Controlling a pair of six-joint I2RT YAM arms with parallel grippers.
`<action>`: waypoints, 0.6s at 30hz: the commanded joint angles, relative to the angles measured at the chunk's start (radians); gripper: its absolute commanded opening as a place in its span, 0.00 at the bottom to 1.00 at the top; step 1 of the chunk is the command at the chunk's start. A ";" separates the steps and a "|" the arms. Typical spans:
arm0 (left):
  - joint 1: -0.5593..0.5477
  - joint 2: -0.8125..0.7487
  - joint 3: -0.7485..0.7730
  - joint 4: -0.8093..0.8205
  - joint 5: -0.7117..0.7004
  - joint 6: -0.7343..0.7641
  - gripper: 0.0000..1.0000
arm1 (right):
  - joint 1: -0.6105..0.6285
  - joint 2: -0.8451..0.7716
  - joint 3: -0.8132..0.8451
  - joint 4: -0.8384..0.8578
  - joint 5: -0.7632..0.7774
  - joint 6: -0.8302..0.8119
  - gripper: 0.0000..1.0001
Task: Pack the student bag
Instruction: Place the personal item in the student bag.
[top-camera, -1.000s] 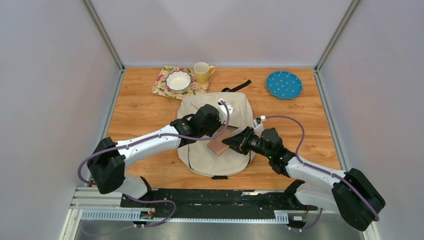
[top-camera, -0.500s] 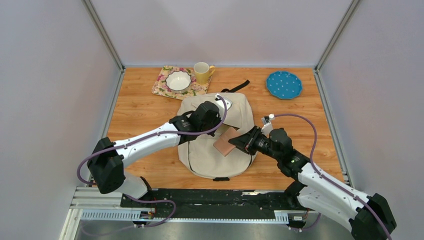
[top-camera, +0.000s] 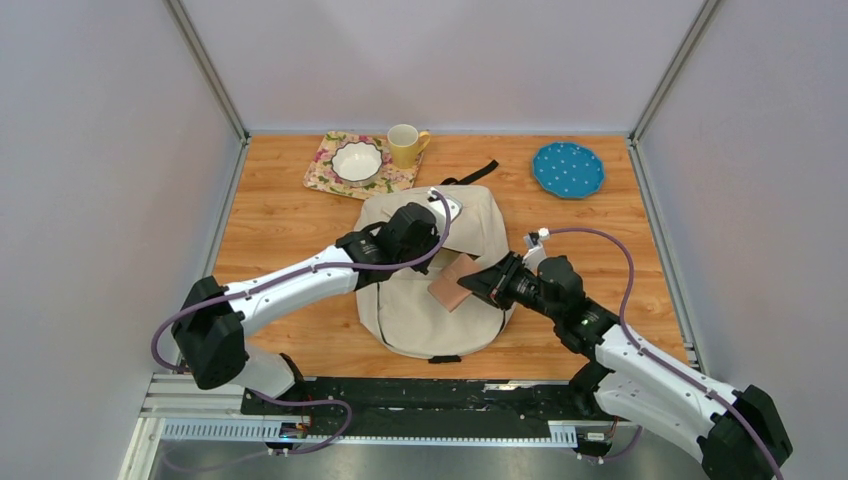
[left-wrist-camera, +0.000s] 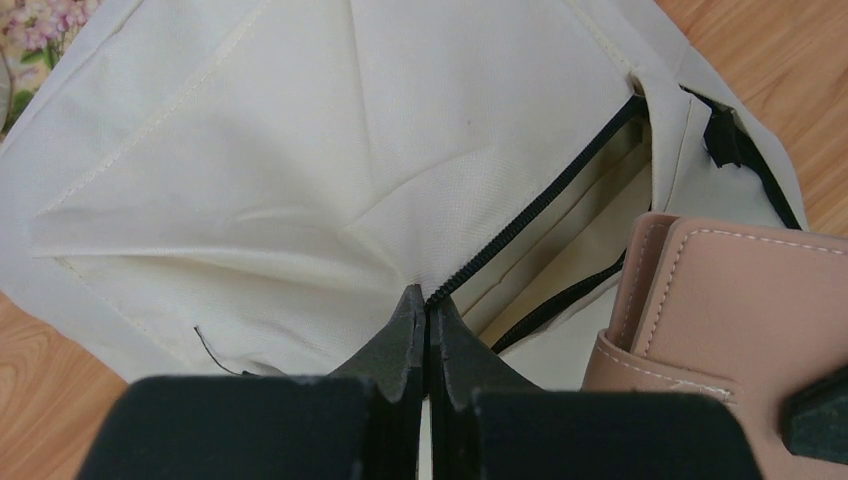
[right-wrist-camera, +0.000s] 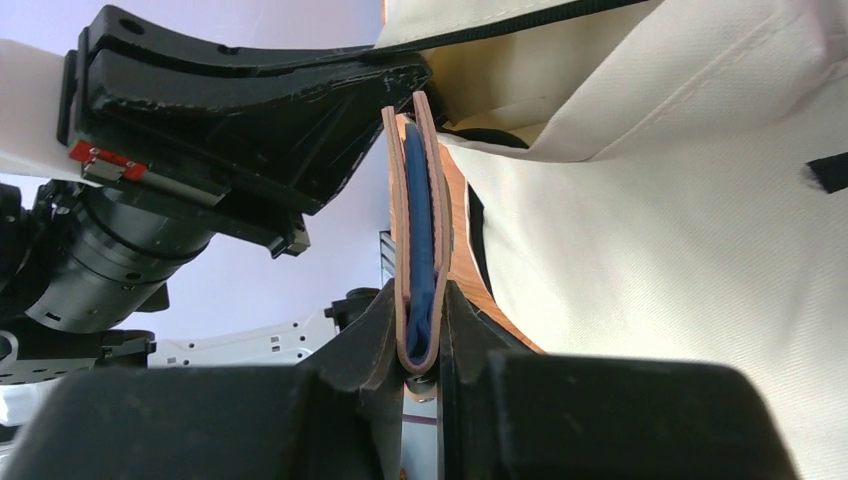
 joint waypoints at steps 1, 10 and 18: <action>0.007 -0.083 -0.008 0.039 0.024 -0.034 0.00 | 0.005 0.006 0.041 0.046 -0.009 -0.026 0.00; 0.057 -0.055 0.031 0.009 0.076 -0.011 0.00 | 0.005 0.013 -0.026 0.241 0.008 0.124 0.00; 0.070 -0.072 0.028 0.023 0.070 -0.023 0.00 | 0.003 0.134 0.018 0.215 -0.049 0.130 0.00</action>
